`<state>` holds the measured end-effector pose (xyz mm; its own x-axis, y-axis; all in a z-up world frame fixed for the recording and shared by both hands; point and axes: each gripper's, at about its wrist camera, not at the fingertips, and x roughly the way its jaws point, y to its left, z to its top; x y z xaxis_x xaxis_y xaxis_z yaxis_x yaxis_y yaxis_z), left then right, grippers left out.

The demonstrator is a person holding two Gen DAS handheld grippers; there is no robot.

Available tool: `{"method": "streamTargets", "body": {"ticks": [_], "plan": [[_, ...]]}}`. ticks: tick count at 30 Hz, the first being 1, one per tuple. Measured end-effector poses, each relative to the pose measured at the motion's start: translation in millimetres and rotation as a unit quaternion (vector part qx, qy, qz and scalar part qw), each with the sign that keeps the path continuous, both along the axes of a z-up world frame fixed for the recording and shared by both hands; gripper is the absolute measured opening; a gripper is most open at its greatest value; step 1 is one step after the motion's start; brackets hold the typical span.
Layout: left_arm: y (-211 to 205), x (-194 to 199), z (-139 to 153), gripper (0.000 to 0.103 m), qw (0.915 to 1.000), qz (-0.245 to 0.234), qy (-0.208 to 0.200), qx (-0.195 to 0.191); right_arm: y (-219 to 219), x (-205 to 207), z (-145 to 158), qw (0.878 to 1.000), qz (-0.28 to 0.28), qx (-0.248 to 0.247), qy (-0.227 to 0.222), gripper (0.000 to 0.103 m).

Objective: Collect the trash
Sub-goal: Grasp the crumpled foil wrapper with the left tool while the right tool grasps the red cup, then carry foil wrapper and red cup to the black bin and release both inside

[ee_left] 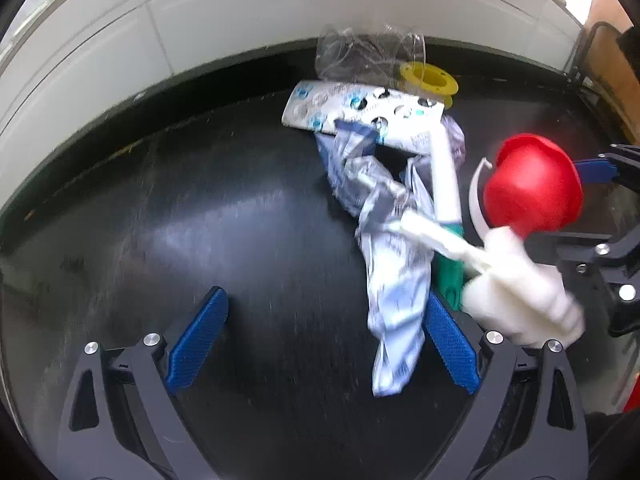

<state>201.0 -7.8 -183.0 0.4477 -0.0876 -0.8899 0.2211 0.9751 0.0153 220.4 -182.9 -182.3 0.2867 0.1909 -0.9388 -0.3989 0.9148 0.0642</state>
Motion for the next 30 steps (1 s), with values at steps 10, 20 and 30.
{"method": "streamTargets", "body": {"ticks": [10, 20, 30], "plan": [[-13, 16, 9, 0.024, 0.9995, -0.020, -0.022, -0.005, 0, 10, 4, 1.000, 0.015, 0.017, -0.004, 0.035], [4, -3, 36, 0.021, 0.9994, 0.020, -0.024, -0.015, -10, 3, 26, 0.999, 0.011, 0.030, -0.026, 0.024], [7, -34, 77, 0.021, 0.9979, 0.052, -0.037, -0.015, -14, -23, 64, 0.997, 0.025, 0.035, -0.071, 0.024]]}}
